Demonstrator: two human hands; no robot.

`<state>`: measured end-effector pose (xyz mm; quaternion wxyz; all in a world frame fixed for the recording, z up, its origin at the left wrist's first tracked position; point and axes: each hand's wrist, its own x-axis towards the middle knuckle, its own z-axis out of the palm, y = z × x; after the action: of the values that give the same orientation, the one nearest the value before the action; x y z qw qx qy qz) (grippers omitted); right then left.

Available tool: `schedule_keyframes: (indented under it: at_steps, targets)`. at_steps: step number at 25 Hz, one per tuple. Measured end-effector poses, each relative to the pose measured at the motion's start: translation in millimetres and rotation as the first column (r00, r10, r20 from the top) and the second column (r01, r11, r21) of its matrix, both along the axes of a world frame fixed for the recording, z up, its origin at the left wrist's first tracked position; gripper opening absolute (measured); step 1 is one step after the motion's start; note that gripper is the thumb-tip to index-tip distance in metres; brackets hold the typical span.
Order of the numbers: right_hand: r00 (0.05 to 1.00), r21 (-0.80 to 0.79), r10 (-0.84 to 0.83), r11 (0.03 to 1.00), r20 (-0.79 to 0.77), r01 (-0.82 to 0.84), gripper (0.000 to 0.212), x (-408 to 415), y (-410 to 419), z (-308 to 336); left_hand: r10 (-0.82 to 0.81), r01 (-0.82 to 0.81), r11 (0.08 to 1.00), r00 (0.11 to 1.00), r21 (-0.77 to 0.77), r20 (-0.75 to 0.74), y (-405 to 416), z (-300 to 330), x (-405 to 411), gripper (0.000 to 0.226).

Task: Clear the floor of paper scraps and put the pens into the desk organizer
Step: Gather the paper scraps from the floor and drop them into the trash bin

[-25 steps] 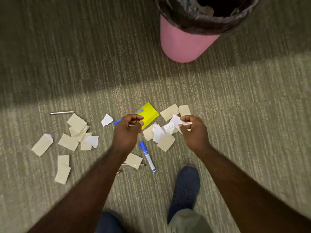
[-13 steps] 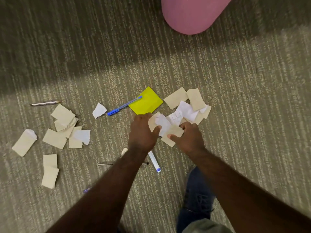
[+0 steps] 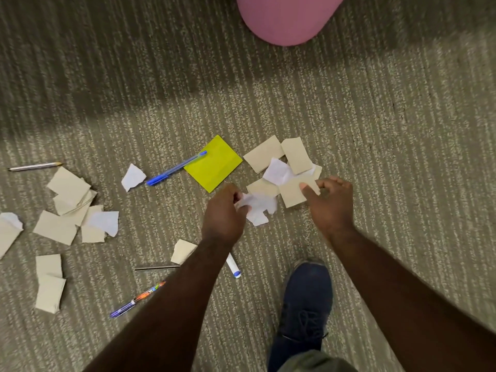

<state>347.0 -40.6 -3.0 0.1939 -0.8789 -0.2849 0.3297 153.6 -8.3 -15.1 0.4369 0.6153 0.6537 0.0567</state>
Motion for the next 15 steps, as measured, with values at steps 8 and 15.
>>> schedule_keyframes:
  at_steps: [8,15]
  targets:
    - [0.927,0.02,0.351,0.934,0.132,-0.357,0.041,4,46,-17,-0.346,0.35,0.928,0.937,-0.124,0.055,-5,0,11,0.075]
    - [0.976,-0.02,0.192,0.981,-0.102,-0.195,0.068,3,55,-14,-0.311,0.311,0.95,0.948,-0.002,-0.062,-16,-3,20,0.034]
